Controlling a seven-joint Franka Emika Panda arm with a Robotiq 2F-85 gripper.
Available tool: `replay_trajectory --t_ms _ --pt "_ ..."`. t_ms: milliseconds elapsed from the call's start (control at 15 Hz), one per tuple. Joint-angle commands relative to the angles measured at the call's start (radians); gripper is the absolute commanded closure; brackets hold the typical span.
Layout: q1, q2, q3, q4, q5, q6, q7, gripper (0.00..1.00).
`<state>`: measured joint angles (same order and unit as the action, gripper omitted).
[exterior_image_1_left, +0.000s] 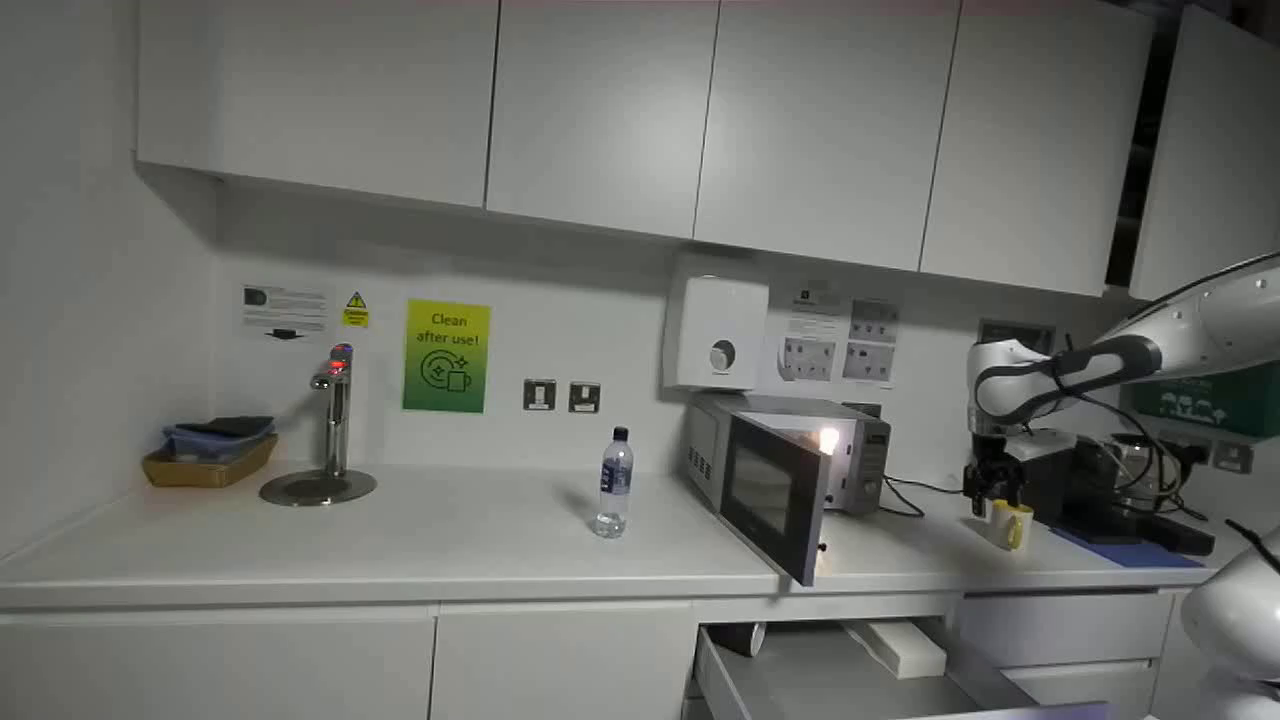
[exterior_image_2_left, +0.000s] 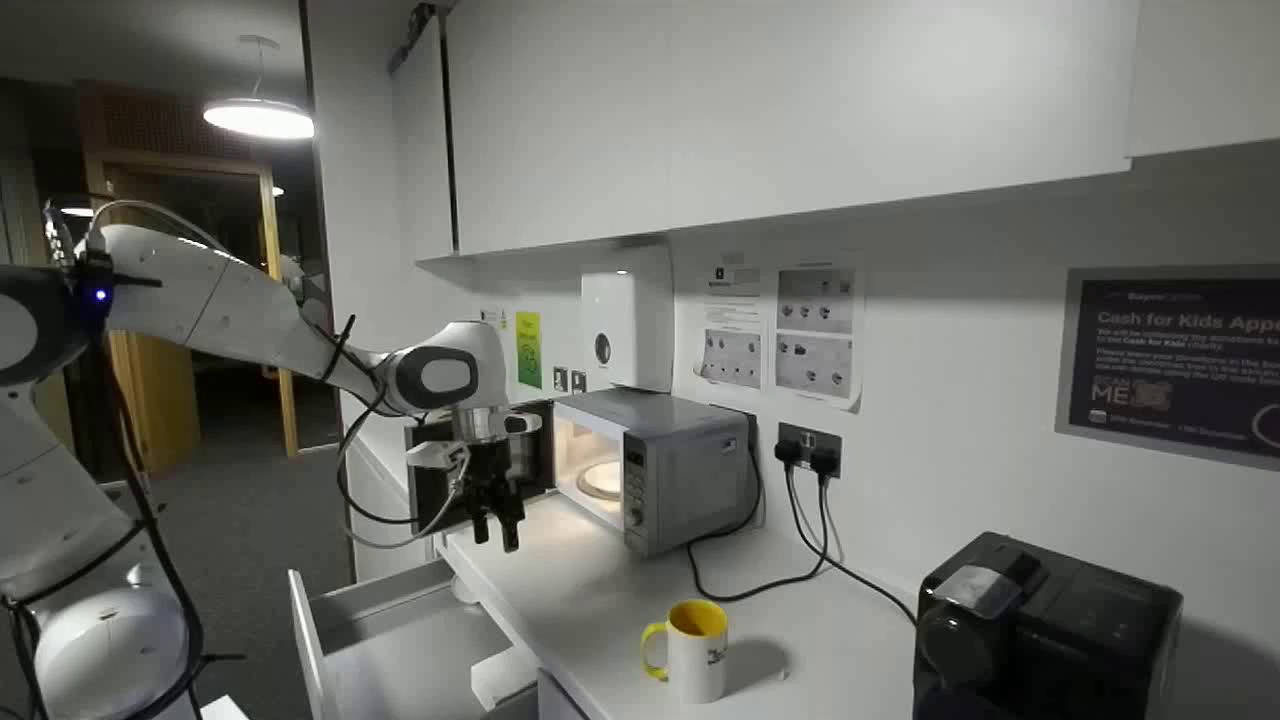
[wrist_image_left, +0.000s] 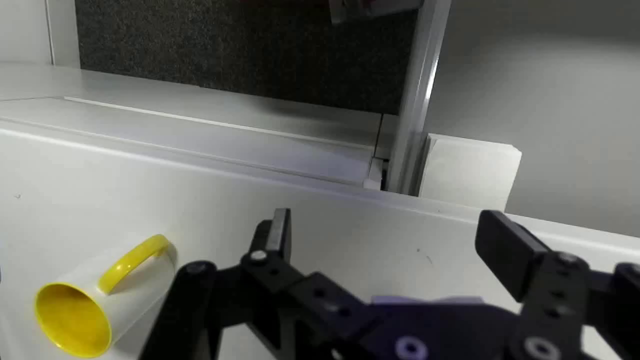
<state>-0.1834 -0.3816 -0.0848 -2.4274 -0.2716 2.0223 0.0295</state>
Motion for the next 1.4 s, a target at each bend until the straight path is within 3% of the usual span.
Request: replay_trajectory --t_ms 0,333,667,1067,1333 --pt "0.008 0.000 -0.008 0.001 -0.003 -0.003 0.003 0.00" --pt "0.025 0.068 0.015 0.016 0.060 0.062 0.158 0.00" --pt "0.044 0.167 0.063 0.051 0.117 0.210 0.373 0.00" --pt "0.069 0.287 0.119 0.113 0.095 0.430 0.681 0.00" --pt "0.101 0.362 0.121 0.162 0.085 0.546 0.813 0.00"
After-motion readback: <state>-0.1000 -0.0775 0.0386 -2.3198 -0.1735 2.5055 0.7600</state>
